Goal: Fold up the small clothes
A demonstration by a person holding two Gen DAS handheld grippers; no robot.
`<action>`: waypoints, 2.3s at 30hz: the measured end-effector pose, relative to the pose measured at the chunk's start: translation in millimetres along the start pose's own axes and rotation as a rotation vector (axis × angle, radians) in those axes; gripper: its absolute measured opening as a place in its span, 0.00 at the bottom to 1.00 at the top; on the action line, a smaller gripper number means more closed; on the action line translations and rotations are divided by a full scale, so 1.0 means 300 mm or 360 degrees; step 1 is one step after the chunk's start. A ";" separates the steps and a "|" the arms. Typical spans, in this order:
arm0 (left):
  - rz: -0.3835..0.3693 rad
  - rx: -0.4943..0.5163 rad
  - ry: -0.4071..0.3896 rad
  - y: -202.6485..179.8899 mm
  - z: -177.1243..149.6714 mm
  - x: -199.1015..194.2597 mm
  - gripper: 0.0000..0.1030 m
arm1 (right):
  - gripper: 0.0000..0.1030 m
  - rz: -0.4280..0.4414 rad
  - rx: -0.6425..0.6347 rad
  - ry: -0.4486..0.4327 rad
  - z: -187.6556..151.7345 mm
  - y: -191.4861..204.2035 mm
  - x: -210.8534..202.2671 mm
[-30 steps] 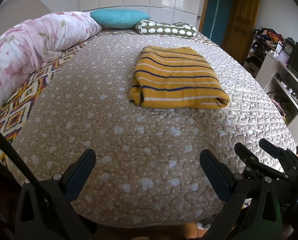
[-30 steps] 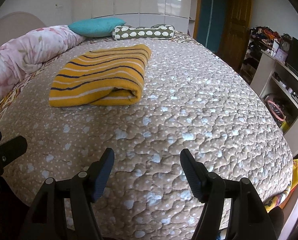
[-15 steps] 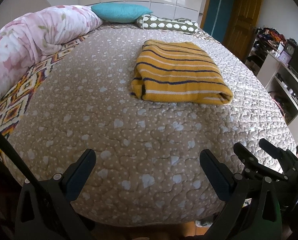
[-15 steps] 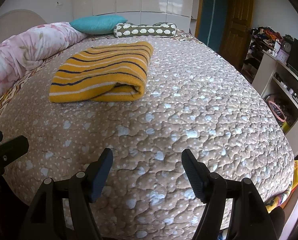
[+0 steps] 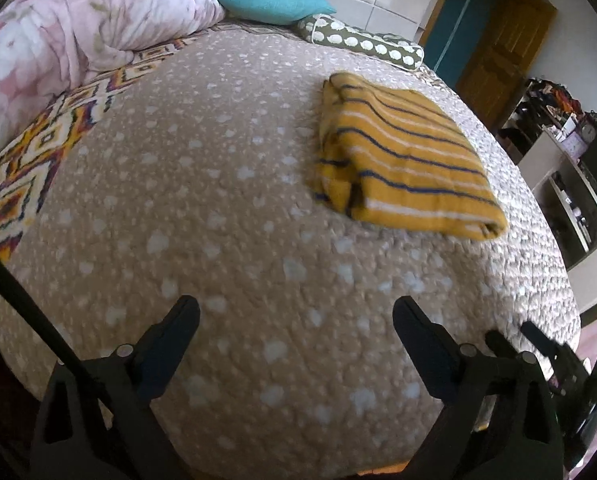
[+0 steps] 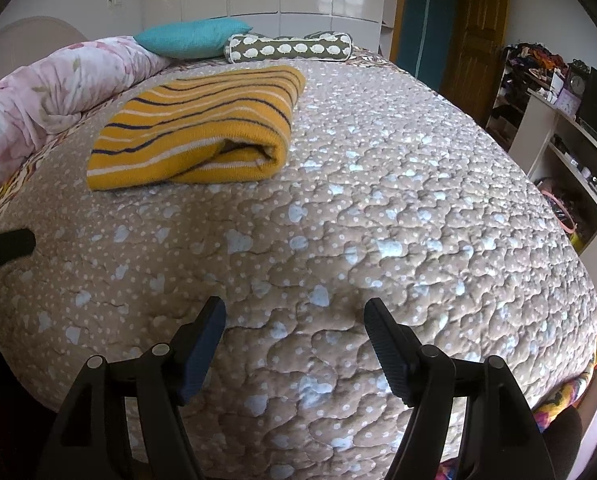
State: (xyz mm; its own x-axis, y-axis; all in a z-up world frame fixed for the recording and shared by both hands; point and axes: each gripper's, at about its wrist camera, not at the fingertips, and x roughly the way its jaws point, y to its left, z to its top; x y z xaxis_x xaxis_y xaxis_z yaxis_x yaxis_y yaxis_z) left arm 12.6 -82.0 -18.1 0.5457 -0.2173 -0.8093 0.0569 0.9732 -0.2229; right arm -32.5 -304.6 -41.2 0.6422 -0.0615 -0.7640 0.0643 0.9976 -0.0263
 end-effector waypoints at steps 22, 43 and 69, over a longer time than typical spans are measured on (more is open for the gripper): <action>-0.0176 0.0162 -0.0103 -0.104 0.287 0.103 0.07 | 0.78 -0.0029 -0.0046 -0.0051 -0.015 -0.001 0.012; -0.0153 0.0037 -0.0022 0.062 0.294 0.151 0.34 | 0.82 -0.0026 -0.0033 -0.0062 -0.018 -0.003 0.021; -0.0211 -0.0003 -0.0122 0.083 0.296 0.070 0.06 | 0.83 -0.0038 -0.0058 -0.0107 -0.026 0.001 0.025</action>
State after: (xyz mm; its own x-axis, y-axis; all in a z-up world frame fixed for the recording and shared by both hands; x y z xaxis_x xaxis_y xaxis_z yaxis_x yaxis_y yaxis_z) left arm 99.6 -55.6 7.6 0.5957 -0.3376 -0.7288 0.1314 0.9361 -0.3263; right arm -33.8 -304.4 -51.9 0.6908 -0.0860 -0.7179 0.0532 0.9963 -0.0682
